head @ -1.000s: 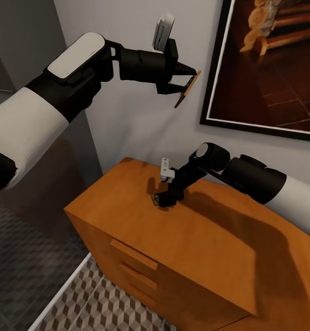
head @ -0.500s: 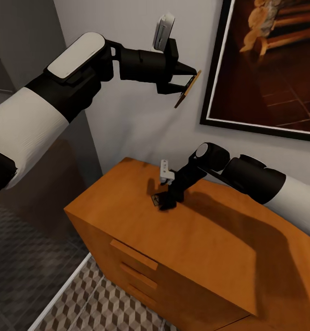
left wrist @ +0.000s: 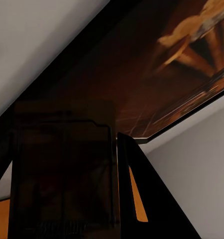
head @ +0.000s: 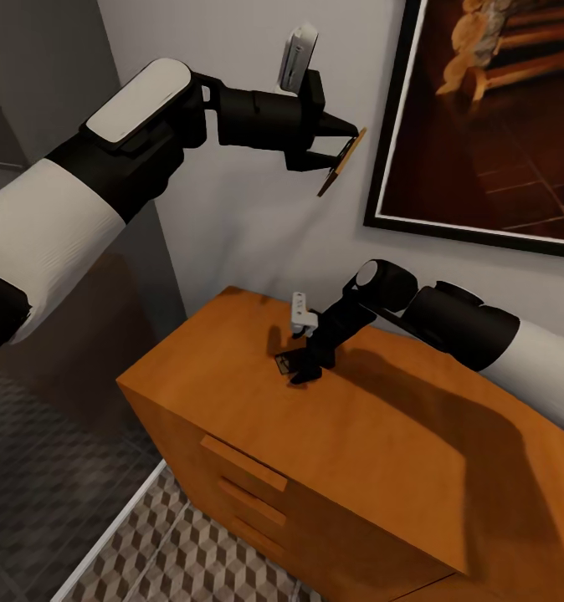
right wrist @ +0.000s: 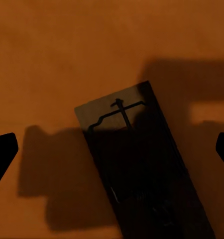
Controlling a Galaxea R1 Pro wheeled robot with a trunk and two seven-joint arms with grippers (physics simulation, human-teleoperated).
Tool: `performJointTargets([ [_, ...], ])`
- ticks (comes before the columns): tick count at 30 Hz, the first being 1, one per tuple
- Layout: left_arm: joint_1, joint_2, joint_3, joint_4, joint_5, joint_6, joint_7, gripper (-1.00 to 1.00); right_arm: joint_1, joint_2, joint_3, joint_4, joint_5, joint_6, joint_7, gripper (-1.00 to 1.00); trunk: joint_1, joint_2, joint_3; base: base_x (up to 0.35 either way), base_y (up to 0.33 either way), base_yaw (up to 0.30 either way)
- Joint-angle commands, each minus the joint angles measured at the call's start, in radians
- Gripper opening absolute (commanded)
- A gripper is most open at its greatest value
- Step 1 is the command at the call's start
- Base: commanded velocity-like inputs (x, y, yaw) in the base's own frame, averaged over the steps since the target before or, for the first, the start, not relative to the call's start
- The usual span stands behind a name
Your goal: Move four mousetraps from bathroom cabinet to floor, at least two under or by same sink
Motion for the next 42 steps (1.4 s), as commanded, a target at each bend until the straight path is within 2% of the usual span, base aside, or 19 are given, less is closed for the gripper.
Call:
performJointTargets([
  [1, -0.001, 0.001, -0.003, -0.001, 0.009, 0.0, 0.007, -1.0, -0.002, 0.001, 0.003, 0.014, -0.005, 0.004, -0.001, 1.0, 0.0, 0.0, -0.001, 0.0, 0.0, 0.0],
  [5, -0.001, 0.001, -0.003, -0.001, 0.009, 0.001, 0.007, -1.0, -0.001, 0.006, 0.003, 0.04, -0.005, -0.004, -0.001, 1.0, 0.0, 0.0, -0.001, 0.0, 0.0, 0.0],
  [12, -0.001, 0.0, -0.003, -0.001, 0.009, 0.0, 0.007, -1.0, 0.002, 0.012, 0.003, 0.099, -0.008, -0.088, 0.021, 1.0, 0.0, 0.0, -0.001, 0.0, 0.0, 0.0],
  [17, -0.001, 0.0, -0.003, -0.001, 0.009, 0.0, 0.007, -1.0, 0.003, 0.012, 0.003, 0.106, -0.007, -0.098, 0.062, 1.0, 0.0, 0.0, -0.001, 0.0, 0.0, 0.0],
  [30, -0.001, -0.001, -0.003, -0.003, 0.009, 0.0, 0.007, -1.0, 0.008, 0.015, 0.003, 0.128, -0.008, -0.114, 0.069, 1.0, 0.0, 0.0, -0.001, 0.0, 0.0, 0.0],
  [31, -0.001, -0.001, -0.003, -0.003, 0.009, 0.0, 0.007, -1.0, 0.008, 0.015, 0.003, 0.128, -0.008, -0.114, 0.069, -1.0, 0.0, 0.0, -0.001, 0.0, 0.0, 0.0],
  [42, -0.001, -0.001, -0.003, -0.003, 0.009, 0.0, 0.008, -1.0, 0.008, 0.025, 0.003, 0.15, -0.007, -0.114, 0.07, -1.0, 0.0, 0.0, -0.001, 0.0, 0.0, 0.0],
])
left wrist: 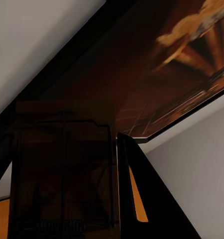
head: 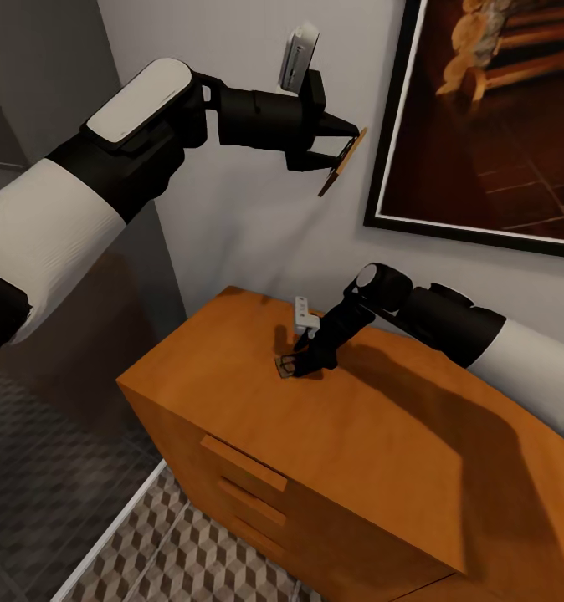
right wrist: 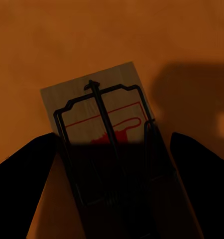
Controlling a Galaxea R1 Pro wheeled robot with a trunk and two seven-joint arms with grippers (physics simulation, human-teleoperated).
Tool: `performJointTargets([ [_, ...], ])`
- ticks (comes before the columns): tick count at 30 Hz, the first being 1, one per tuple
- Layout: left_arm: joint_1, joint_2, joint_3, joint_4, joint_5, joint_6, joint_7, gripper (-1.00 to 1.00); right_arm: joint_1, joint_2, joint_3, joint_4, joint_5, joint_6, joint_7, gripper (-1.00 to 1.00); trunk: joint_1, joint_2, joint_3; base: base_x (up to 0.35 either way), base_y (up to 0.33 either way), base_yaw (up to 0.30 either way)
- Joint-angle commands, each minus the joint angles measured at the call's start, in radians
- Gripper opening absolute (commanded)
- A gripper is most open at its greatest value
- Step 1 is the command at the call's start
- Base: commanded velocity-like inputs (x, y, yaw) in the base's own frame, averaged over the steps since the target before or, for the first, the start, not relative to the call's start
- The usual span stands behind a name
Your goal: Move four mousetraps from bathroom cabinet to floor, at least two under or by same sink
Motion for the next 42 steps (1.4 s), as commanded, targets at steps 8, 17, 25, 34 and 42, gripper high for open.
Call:
performJointTargets([
  [8, -0.001, 0.002, -0.003, 0.001, 0.009, 0.0, 0.007, -1.0, -0.003, -0.003, -0.008, -0.008, 0.001, 0.016, 0.011, -1.0, 0.0, 0.0, -0.001, 0.0, 0.0, 0.0],
  [17, 0.004, 0.002, -0.022, 0.003, 0.009, 0.0, 0.007, -1.0, -0.013, -0.005, -0.045, -0.016, 0.004, 0.05, 0.039, -1.0, 0.0, 0.0, -0.001, 0.0, 0.0, 0.0],
  [25, 0.005, 0.002, -0.041, 0.005, 0.01, 0.0, 0.007, -1.0, -0.04, -0.006, -0.046, -0.017, 0.003, 0.052, 0.071, -1.0, 0.0, 0.0, -0.001, 0.0, 0.0, 0.0],
  [34, 0.005, 0.002, -0.042, 0.003, 0.009, 0.0, 0.007, -1.0, -0.045, -0.005, -0.092, -0.017, 0.006, 0.052, 0.102, -1.0, 0.0, 0.0, -0.001, 0.0, 0.0, 0.0],
  [42, 0.005, 0.004, -0.042, 0.007, 0.009, 0.001, 0.007, -1.0, -0.044, -0.006, -0.094, -0.018, 0.04, 0.052, 0.103, -1.0, 0.0, 0.0, -0.001, -0.011, 0.0, 0.0],
])
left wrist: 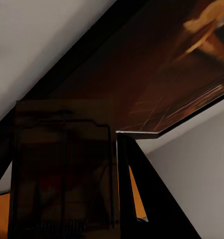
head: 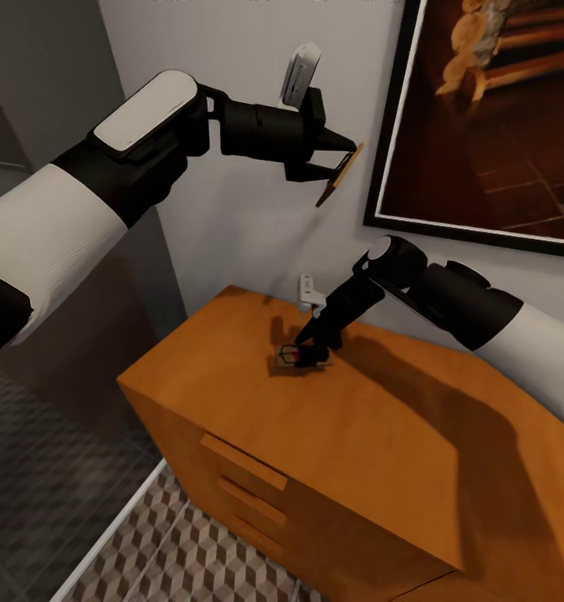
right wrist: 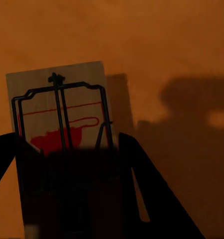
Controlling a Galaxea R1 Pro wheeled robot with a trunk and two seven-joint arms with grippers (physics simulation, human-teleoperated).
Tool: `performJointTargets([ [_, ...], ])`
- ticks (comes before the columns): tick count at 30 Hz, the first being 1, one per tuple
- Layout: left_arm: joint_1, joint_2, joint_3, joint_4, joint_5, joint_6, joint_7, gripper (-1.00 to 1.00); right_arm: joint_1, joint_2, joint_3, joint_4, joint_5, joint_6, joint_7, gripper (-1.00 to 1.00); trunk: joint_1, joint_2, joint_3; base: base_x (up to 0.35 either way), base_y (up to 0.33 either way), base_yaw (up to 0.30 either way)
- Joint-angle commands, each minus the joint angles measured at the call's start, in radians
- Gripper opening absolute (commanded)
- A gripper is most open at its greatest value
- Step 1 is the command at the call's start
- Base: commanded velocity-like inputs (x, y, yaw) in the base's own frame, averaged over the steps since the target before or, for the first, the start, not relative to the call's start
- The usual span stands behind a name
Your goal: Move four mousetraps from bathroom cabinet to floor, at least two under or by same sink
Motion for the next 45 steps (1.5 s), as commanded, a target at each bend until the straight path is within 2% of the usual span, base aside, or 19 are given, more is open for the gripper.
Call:
performJointTargets([
  [1, -0.001, 0.002, -0.003, -0.001, 0.009, 0.0, 0.007, -1.0, -0.002, -0.001, 0.002, 0.0, -0.008, 0.012, -0.003, -1.0, 0.0, -0.001, -0.001, -0.17, 0.0, 0.0],
  [5, -0.001, 0.012, -0.004, -0.002, 0.008, 0.0, 0.007, -1.0, -0.002, -0.001, 0.003, 0.001, -0.006, 0.012, -0.003, -1.0, 0.0, -0.001, -0.001, -0.274, 0.0, 0.0],
  [10, -0.001, 0.059, -0.004, -0.01, 0.008, 0.008, 0.007, -1.0, -0.002, -0.002, 0.002, 0.0, -0.006, 0.012, -0.003, -1.0, 0.0, -0.001, -0.001, -0.326, 0.0, 0.0],
  [13, -0.001, 0.077, -0.004, -0.012, 0.008, 0.012, 0.007, -1.0, -0.002, -0.002, 0.001, 0.0, -0.006, 0.012, -0.003, -1.0, 0.0, -0.001, 0.0, -0.333, 0.0, -0.022],
  [20, -0.001, 0.097, -0.011, -0.011, 0.008, 0.019, 0.007, -1.0, 0.0, -0.001, 0.001, 0.0, -0.007, 0.012, -0.005, -1.0, 0.0, -0.001, 0.003, -0.297, 0.0, -0.029],
  [21, -0.001, 0.102, -0.023, -0.011, 0.008, 0.02, 0.007, -1.0, 0.0, -0.001, 0.001, 0.0, -0.007, 0.012, -0.005, -1.0, 0.0, -0.001, 0.003, -0.049, 0.0, 0.0],
  [22, -0.001, 0.115, -0.11, -0.011, 0.01, 0.023, 0.006, -1.0, 0.0, -0.001, 0.001, 0.003, -0.008, 0.012, -0.008, -1.0, 0.0, -0.001, 0.003, -0.013, 0.0, 0.0],
  [25, -0.001, 0.119, -0.162, -0.012, 0.011, 0.024, 0.005, -1.0, 0.0, -0.001, 0.001, 0.003, -0.009, 0.012, -0.009, -1.0, 0.0, -0.001, 0.003, -0.006, 0.0, 0.0],
  [28, -0.001, 0.128, -0.174, -0.014, 0.012, 0.025, 0.004, -1.0, 0.0, -0.001, 0.001, 0.003, -0.008, 0.013, -0.01, -1.0, 0.0, -0.001, 0.003, -0.003, 0.0, 0.0],
  [35, -0.001, 0.2, -0.177, -0.052, 0.014, 0.027, 0.004, -1.0, 0.001, -0.003, 0.001, 0.002, -0.009, 0.012, -0.009, -1.0, 0.0, -0.001, 0.003, -0.198, 0.0, 0.0],
  [41, -0.001, 0.247, -0.182, -0.084, 0.014, 0.028, 0.004, -1.0, 0.001, -0.005, -0.001, 0.004, -0.013, 0.013, -0.009, -1.0, 0.0, -0.001, 0.003, -0.315, 0.0, 0.0],
  [44, -0.001, 0.298, -0.182, -0.136, 0.014, 0.048, 0.004, -1.0, 0.001, -0.008, -0.007, 0.004, -0.015, 0.013, -0.007, -1.0, 0.0, -0.001, 0.003, -0.25, 0.0, 0.0],
  [45, -0.001, 0.346, -0.185, -0.195, 0.014, 0.062, 0.004, -1.0, 0.001, -0.021, -0.124, 0.003, -0.024, 0.014, -0.002, -1.0, 0.0, -0.001, 0.003, -0.034, 0.0, 0.0],
])
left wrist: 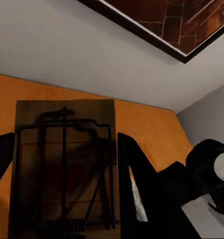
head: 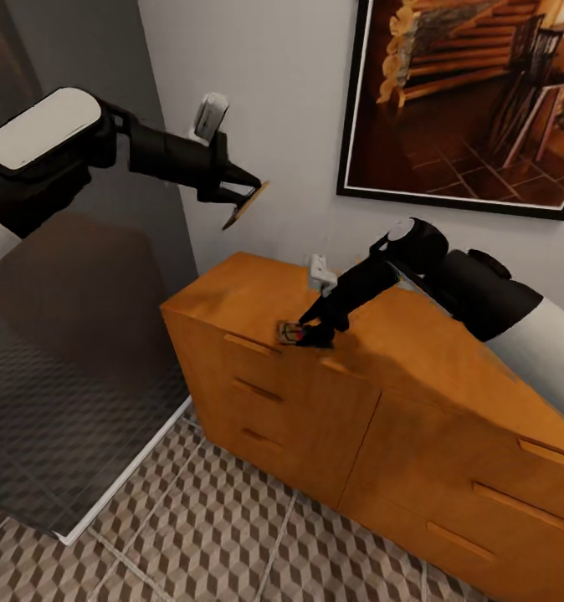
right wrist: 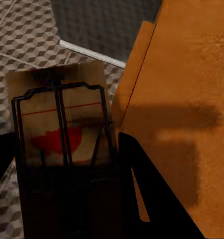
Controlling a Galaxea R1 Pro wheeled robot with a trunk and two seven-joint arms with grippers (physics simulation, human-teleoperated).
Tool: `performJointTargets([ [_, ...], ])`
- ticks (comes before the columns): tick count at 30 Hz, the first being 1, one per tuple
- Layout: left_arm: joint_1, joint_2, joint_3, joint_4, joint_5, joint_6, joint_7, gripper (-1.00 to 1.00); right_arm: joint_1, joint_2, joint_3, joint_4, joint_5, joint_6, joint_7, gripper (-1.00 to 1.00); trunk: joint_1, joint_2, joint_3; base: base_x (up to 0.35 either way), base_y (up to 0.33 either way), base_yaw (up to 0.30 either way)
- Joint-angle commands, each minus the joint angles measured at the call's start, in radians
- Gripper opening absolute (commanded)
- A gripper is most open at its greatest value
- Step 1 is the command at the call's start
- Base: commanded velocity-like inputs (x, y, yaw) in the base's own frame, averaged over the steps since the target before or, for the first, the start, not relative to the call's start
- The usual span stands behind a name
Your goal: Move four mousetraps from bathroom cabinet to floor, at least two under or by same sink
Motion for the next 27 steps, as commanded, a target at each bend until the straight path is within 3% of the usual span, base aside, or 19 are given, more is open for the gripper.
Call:
performJointTargets([
  [1, -0.002, 0.015, -0.016, -0.023, 0.01, 0.001, 0.007, -1.0, -0.001, -0.007, -0.062, 0.0, -0.021, 0.014, -0.002, -1.0, 0.0, 0.0, -0.001, -0.018, 0.0, 0.0],
  [3, -0.002, 0.044, -0.065, -0.058, 0.01, 0.001, 0.007, -1.0, 0.002, -0.02, -0.137, 0.006, -0.037, 0.015, -0.004, -1.0, 0.0, 0.0, -0.001, -0.009, 0.0, 0.0],
  [6, -0.002, 0.085, -0.131, -0.092, 0.011, 0.001, 0.006, -1.0, 0.012, -0.032, -0.192, 0.008, -0.042, 0.016, -0.007, -1.0, 0.0, 0.0, -0.001, -0.003, 0.0, 0.0],
  [13, -0.002, 0.179, -0.193, -0.186, 0.011, 0.001, 0.006, -1.0, 0.026, -0.038, -0.216, 0.011, -0.046, 0.018, -0.009, -1.0, 0.0, 0.0, -0.001, 0.0, 0.0, 0.0],
  [15, -0.002, 0.191, -0.21, -0.213, 0.011, 0.001, 0.005, -1.0, 0.03, -0.038, -0.223, 0.011, -0.046, 0.019, -0.009, -1.0, 0.0, 0.0, -0.001, 0.0, 0.0, 0.0],
  [18, -0.002, 0.203, -0.242, -0.268, 0.012, 0.001, 0.005, -1.0, 0.044, -0.04, -0.272, 0.01, -0.047, 0.052, -0.006, -1.0, 0.0, 0.0, -0.001, 0.0, 0.0, 0.0],
  [23, -0.002, 0.206, -0.264, -0.323, 0.014, 0.001, 0.003, -1.0, 0.084, -0.061, -0.386, 0.005, -0.049, 0.116, -0.001, -1.0, 0.0, 0.0, -0.001, 0.0, 0.0, 0.0],
  [25, -0.002, 0.206, -0.272, -0.333, 0.014, 0.001, 0.003, -1.0, 0.106, -0.076, -0.429, 0.006, -0.062, 0.125, 0.007, -1.0, 0.0, 0.0, -0.001, 0.0, 0.0, 0.0],
  [27, -0.002, 0.207, -0.304, -0.345, 0.015, 0.001, 0.002, -1.0, 0.149, -0.098, -0.491, 0.009, -0.103, 0.131, 0.04, -1.0, 0.0, 0.0, -0.001, 0.0, 0.0, 0.0],
])
